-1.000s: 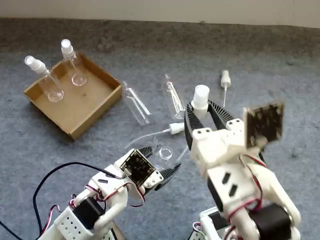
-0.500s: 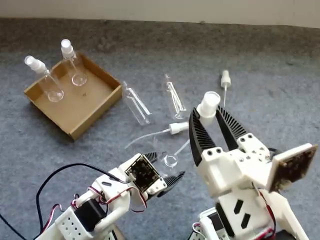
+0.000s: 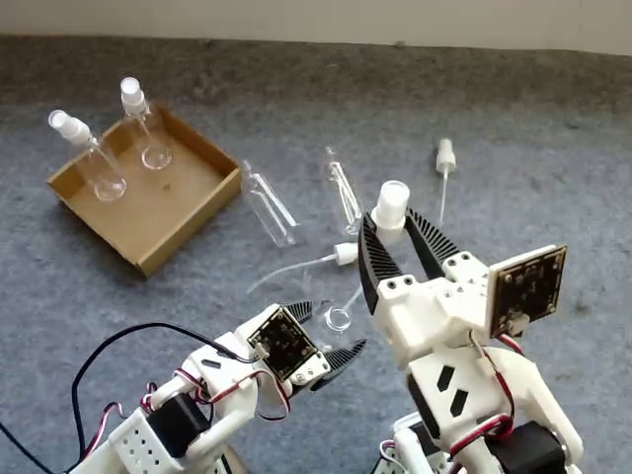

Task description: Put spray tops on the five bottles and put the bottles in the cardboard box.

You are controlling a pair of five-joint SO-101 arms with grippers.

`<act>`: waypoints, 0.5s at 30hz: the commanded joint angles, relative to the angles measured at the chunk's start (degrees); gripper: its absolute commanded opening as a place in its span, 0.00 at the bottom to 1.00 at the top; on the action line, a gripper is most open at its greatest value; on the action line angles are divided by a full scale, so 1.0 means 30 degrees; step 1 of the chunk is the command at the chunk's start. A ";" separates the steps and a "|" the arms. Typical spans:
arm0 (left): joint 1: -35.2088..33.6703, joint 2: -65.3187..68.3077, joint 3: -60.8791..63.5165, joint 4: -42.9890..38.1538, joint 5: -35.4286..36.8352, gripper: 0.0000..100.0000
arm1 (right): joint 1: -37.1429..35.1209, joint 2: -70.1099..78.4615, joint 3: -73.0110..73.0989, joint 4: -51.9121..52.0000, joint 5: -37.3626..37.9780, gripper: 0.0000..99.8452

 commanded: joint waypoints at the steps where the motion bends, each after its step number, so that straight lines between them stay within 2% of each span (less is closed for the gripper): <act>1: 0.0132 -0.0132 0.0425 -0.0059 0.0059 0.07 | -0.1802 -0.0044 -0.0044 -0.0542 0.0088 0.07; 5: 0.0103 -0.0161 0.0425 -0.0088 0.0059 0.07 | -0.2857 -0.0044 0.0396 -0.0542 0.0205 0.07; 10: -0.0835 -0.0161 0.0366 -0.0205 0.0059 0.07 | -0.2857 -0.0044 0.0249 0.1070 0.0264 0.07; 15: -0.1656 -0.0161 0.0396 -0.1582 0.0088 0.07 | -0.2857 -0.0044 0.0396 0.1890 0.0264 0.07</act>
